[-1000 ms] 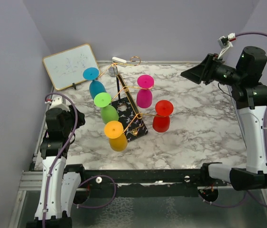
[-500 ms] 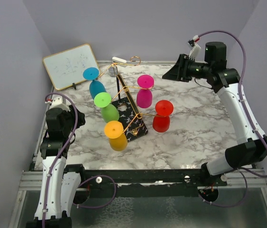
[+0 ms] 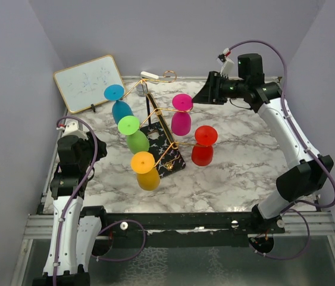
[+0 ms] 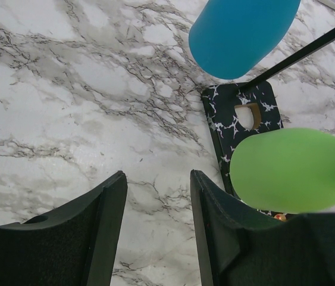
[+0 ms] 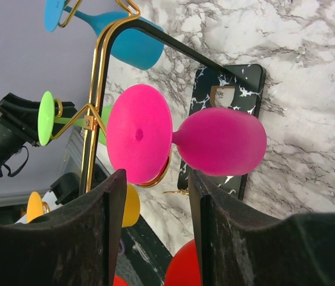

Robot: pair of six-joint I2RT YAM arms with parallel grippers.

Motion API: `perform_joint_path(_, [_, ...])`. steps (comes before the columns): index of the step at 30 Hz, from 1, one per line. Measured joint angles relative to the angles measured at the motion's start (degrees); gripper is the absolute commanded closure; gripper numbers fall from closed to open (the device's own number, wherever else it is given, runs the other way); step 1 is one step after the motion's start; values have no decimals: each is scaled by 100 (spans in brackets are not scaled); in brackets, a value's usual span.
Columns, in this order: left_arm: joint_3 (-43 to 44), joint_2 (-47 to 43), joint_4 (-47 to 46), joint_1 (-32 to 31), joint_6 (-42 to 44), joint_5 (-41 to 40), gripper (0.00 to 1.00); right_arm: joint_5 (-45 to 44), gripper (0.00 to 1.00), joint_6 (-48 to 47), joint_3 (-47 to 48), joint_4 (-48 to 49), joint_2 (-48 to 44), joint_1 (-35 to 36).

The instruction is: Take the wine glass off the wine glass rack

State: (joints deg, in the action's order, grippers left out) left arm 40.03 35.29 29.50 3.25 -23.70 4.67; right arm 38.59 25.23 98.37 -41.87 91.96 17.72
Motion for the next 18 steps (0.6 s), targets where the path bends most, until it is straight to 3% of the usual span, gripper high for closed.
perform_joint_path(18, [0,-7,0,0,0,-2,51,-321,55,-4,278,144,304,428])
